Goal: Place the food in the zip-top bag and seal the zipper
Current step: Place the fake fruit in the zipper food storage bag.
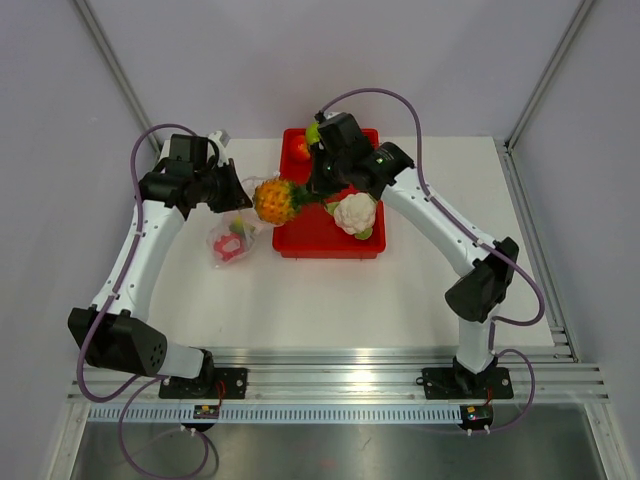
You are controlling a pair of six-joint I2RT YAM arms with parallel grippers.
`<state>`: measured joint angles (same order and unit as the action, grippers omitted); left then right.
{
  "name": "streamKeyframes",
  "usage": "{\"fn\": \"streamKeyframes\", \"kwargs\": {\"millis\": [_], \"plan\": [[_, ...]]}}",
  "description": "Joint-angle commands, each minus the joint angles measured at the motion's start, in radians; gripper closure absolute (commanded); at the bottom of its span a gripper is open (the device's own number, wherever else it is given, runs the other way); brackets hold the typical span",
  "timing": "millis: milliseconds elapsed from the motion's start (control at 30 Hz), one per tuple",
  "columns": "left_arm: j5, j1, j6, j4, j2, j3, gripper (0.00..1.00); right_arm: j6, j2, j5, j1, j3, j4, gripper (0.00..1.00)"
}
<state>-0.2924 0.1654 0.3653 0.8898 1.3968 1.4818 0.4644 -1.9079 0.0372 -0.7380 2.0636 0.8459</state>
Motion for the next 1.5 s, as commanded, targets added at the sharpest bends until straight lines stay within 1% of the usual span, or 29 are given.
{"fn": "streamKeyframes", "kwargs": {"millis": [0,133,300,500,567,733,833,867,933,1033,1167,1333,1467], "plan": [[-0.062,0.002,-0.014,-0.029,-0.001,0.054,1.0,-0.04,0.003,0.07,-0.029,0.134,0.018,1.0],[-0.068,0.009,-0.029,-0.017,0.011,0.052,1.0,-0.035,-0.002,0.07,-0.041,0.194,0.007,1.0],[-0.073,0.019,-0.032,-0.018,0.016,0.054,1.0,-0.036,-0.022,0.033,-0.047,0.257,0.001,1.0],[-0.071,0.022,-0.034,-0.012,0.027,0.08,1.0,-0.064,-0.082,0.032,-0.081,0.279,0.07,1.0],[-0.073,0.022,-0.032,-0.012,0.03,0.092,1.0,-0.073,-0.1,0.036,-0.084,0.262,0.082,1.0],[-0.07,0.022,-0.034,-0.008,0.03,0.113,1.0,-0.092,-0.091,0.061,-0.084,0.098,0.07,1.0],[-0.083,0.022,-0.029,-0.014,0.036,0.115,1.0,-0.096,-0.098,0.105,-0.084,0.081,0.099,1.0],[-0.088,0.022,-0.026,-0.014,0.037,0.114,1.0,-0.092,-0.098,0.133,-0.084,0.098,0.107,1.0],[-0.109,0.023,-0.022,-0.015,0.044,0.11,1.0,-0.093,-0.091,0.139,-0.086,0.119,0.11,1.0],[-0.117,0.042,-0.026,-0.012,0.054,0.11,1.0,-0.087,-0.094,0.115,-0.095,0.191,0.107,1.0],[-0.106,0.074,-0.034,-0.003,0.062,0.113,1.0,-0.073,-0.121,0.081,-0.118,0.335,0.111,1.0],[-0.099,0.083,-0.046,0.011,0.067,0.126,1.0,-0.049,-0.097,0.018,-0.121,0.342,0.047,1.0],[-0.108,0.086,-0.046,0.011,0.068,0.14,1.0,-0.047,-0.117,0.001,-0.13,0.333,0.059,1.0]]}}
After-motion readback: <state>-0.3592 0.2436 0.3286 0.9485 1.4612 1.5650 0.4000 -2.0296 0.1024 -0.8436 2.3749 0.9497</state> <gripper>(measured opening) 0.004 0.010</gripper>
